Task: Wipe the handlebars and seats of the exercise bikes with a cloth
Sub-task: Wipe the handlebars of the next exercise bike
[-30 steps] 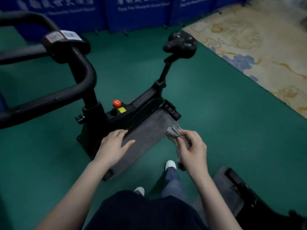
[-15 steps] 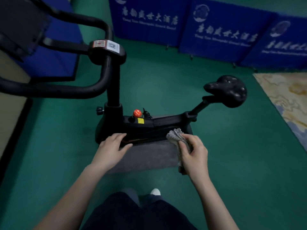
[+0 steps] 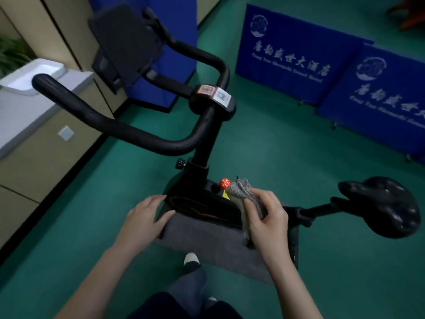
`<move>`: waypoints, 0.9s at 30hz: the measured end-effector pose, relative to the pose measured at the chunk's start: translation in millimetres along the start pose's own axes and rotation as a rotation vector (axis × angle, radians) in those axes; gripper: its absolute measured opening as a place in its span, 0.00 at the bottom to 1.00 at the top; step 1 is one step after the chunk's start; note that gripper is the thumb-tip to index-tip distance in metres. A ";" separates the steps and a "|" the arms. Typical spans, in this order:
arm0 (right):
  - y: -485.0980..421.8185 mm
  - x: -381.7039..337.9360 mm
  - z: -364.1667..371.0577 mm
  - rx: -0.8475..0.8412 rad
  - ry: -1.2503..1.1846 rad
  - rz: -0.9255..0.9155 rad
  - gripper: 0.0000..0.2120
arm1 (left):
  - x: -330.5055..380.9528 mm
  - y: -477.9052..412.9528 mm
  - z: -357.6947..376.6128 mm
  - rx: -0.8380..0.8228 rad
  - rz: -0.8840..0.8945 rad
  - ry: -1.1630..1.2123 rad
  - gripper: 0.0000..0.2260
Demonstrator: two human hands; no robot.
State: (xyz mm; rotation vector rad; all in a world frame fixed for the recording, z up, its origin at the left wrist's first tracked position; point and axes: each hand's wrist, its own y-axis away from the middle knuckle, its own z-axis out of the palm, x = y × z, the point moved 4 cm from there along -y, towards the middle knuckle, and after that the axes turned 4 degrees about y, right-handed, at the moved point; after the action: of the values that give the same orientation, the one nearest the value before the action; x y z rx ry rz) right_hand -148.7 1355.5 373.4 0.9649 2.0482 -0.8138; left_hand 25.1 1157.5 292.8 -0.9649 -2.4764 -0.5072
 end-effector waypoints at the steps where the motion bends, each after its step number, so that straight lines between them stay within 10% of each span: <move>1: -8.6 -5.1 2.8 -0.007 -0.026 -0.012 0.08 | -2.2 -3.4 -3.0 0.011 -0.014 0.005 0.26; 27: -156.7 -199.5 158.7 -0.453 -0.315 -0.667 0.12 | -45.2 -50.7 -173.5 0.913 -0.253 0.535 0.25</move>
State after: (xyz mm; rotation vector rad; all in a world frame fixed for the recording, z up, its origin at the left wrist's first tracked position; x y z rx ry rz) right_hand -132.3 1078.2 484.9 -0.1096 2.1392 -0.7133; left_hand 64.5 1015.1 406.2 -0.1185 -1.9739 0.2776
